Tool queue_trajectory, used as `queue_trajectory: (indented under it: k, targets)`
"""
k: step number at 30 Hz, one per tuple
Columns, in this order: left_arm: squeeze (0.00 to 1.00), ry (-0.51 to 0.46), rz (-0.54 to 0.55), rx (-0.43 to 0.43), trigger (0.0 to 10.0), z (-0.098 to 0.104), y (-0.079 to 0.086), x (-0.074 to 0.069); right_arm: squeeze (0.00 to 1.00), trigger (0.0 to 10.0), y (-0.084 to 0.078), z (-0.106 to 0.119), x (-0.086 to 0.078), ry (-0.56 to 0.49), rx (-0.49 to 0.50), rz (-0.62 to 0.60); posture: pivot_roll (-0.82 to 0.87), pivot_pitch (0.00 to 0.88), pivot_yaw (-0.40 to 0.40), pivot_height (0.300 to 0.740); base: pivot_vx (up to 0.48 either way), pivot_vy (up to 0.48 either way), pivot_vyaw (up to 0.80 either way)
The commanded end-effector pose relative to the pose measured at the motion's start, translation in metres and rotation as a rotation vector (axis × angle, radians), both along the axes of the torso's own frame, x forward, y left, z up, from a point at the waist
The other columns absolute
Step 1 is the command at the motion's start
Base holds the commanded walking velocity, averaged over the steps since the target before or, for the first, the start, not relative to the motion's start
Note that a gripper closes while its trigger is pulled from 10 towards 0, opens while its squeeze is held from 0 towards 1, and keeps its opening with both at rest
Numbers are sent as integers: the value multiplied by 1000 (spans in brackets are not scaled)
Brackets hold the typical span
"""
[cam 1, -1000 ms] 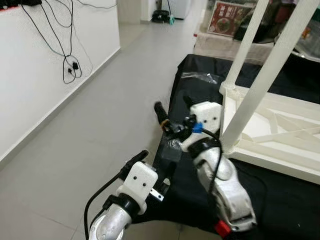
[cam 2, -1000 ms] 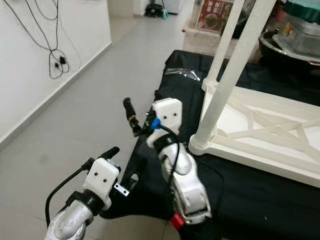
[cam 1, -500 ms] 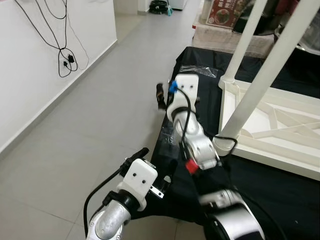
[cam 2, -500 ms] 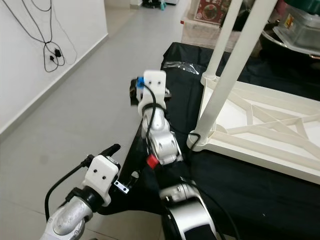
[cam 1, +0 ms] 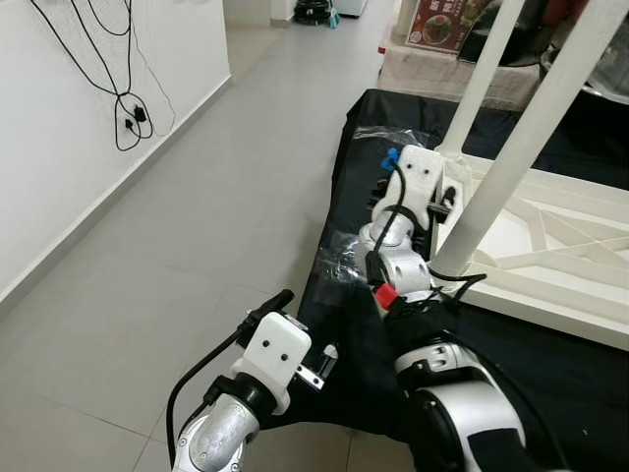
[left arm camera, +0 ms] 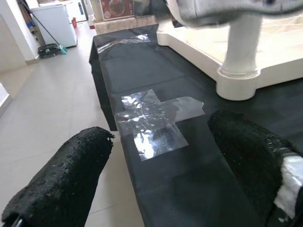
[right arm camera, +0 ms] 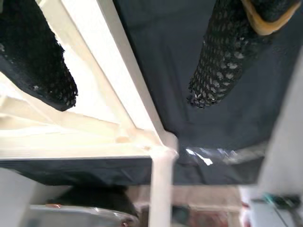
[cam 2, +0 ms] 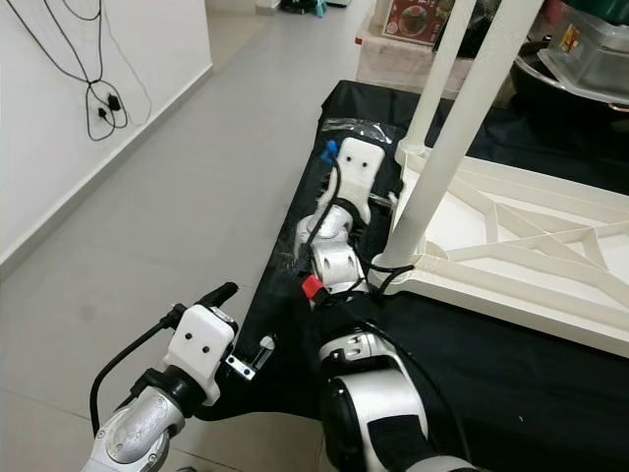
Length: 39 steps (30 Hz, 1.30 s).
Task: Building children table
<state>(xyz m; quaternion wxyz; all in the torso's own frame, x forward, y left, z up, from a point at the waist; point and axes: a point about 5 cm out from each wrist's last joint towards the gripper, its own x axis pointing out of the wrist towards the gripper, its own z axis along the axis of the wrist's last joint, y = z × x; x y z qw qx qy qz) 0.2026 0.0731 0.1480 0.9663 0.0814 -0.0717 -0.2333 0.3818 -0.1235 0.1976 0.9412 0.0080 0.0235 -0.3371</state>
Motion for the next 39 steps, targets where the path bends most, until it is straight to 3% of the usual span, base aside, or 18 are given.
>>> queue_trajectory:
  k: [1,4,9,12,14,18,23,24,26,28,29,30,31,33,35,39]
  targets:
    - [0,2,-2,12,10000,-2,0,-1,0,10000,-17,-9,-3,37,-3,-112,124,95,-89,740,0,0,0]
    - [0,2,-1,12,10000,-2,0,-2,0,10000,-28,-13,-6,66,-9,-181,125,94,-90,740,0,0,0]
    - [0,4,0,13,10000,-2,0,-2,0,10000,-65,-23,-29,133,-86,-304,115,94,-83,740,0,0,0]
    - [0,4,1,13,10000,-2,0,-2,0,10000,-71,-24,-33,146,-105,-321,113,94,-84,740,0,0,0]
    - [0,4,-1,13,10000,-2,0,-2,0,10000,-87,-30,-44,185,-120,-366,110,91,-82,740,0,0,0]
    - [0,2,-6,18,10000,-3,-1,-2,0,10000,-99,-33,-51,199,-142,-344,110,86,-77,740,0,0,0]
    - [0,1,-7,21,10000,-3,-2,-2,0,10000,-101,-31,-48,177,-143,-269,120,85,-77,740,0,0,0]
    - [0,1,-6,21,10000,-3,-2,-3,0,10000,-101,-27,-44,154,-135,-232,121,83,-81,740,0,0,0]
    - [0,3,-1,22,10000,-3,-1,-4,0,10000,-76,-4,-21,11,-90,23,120,89,-81,740,0,0,0]
    - [0,3,-1,22,10000,-3,-1,-4,0,10000,-76,-4,-21,11,-90,23,120,89,-81,740,0,0,0]
    - [0,3,-1,22,10000,-3,-1,-4,0,10000,-61,6,-13,-57,-48,161,121,90,-80,740,0,0,0]
    - [0,3,-1,22,10000,-3,-1,-4,0,10000,-61,6,-13,-57,-48,161,121,90,-80,740,0,0,0]
    - [0,4,-1,21,10000,-2,-2,-4,0,10000,-44,17,-3,-111,-33,311,123,97,-82,740,0,0,0]
    - [0,4,-1,21,10000,-2,-2,-4,0,10000,-44,17,-3,-111,-33,311,123,97,-82,740,0,0,0]
    - [0,8,3,16,10000,-1,-2,-5,0,10000,-14,34,21,-93,-123,548,130,120,-87,740,0,0,0]
    - [0,12,7,12,10000,0,-1,-7,0,10000,-9,36,33,7,-192,622,131,128,-91,740,0,0,0]
